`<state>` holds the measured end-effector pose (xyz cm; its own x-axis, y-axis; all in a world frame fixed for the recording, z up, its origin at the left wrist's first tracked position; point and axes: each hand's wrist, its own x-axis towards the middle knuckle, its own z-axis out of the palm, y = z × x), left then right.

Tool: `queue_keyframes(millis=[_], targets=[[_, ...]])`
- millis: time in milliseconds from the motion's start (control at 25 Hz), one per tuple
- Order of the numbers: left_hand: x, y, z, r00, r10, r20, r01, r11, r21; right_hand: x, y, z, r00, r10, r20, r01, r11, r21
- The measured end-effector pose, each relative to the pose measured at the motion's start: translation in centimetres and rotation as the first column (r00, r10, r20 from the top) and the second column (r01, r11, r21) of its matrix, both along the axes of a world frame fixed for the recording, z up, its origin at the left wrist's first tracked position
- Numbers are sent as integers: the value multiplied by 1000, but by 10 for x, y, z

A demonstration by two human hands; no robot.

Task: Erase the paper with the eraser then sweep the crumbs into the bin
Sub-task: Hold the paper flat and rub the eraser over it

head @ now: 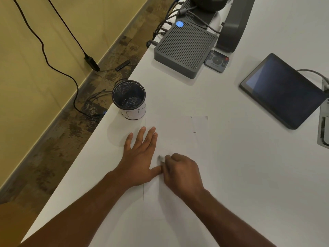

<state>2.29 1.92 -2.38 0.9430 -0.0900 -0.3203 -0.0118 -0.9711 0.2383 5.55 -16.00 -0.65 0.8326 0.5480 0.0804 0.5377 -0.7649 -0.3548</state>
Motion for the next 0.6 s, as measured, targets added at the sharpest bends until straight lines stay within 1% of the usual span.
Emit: queue_keyframes(millis=[40,80,160,200,240,280,320,360,400,440,480,520,560,600], targets=[[0,0,-1,1000,2,1,-2,1000,-4,9,-2,-1,1000,21,5,-21,1000,6],[0,0,0,1000,5,2,-5,1000,-9,29,-8,0,998,-58,-6,58,998,-13],[1,0,-1,1000,1,-6,-1,1000,-2,62,-18,7,948,-311,63,311,950,1],[1,0,-1,1000,-2,-2,2,1000,0,63,-18,10,943,-327,67,328,945,-4],[0,0,-2,1000,-1,14,1,1000,-6,55,-11,12,964,-265,34,266,964,-24],[-1,0,-2,1000,3,30,-3,1000,-18,37,0,9,991,-132,-15,131,991,-35],[-1,0,-2,999,7,34,-6,1000,-26,20,5,4,1000,15,19,-15,999,-28],[-1,0,-2,1000,8,28,-7,1000,-24,19,3,2,994,97,41,-96,995,-25],[0,0,-2,1000,8,21,-8,1000,-18,35,-3,3,998,59,26,-58,998,-31],[0,0,-2,1000,8,16,-7,1000,-13,59,-12,3,997,-76,25,77,996,-37],[1,0,-1,1000,7,16,-7,1000,-12,79,-18,6,966,-245,88,246,969,-2],[1,0,-1,1000,6,18,-6,1000,-12,88,-19,10,935,-331,129,332,943,13],[1,0,-2,1000,6,21,-6,1000,-12,84,-16,13,937,-329,116,332,943,-3],[0,1,-2,1000,7,28,-7,1000,-11,69,-6,11,965,-256,50,257,966,-27]])
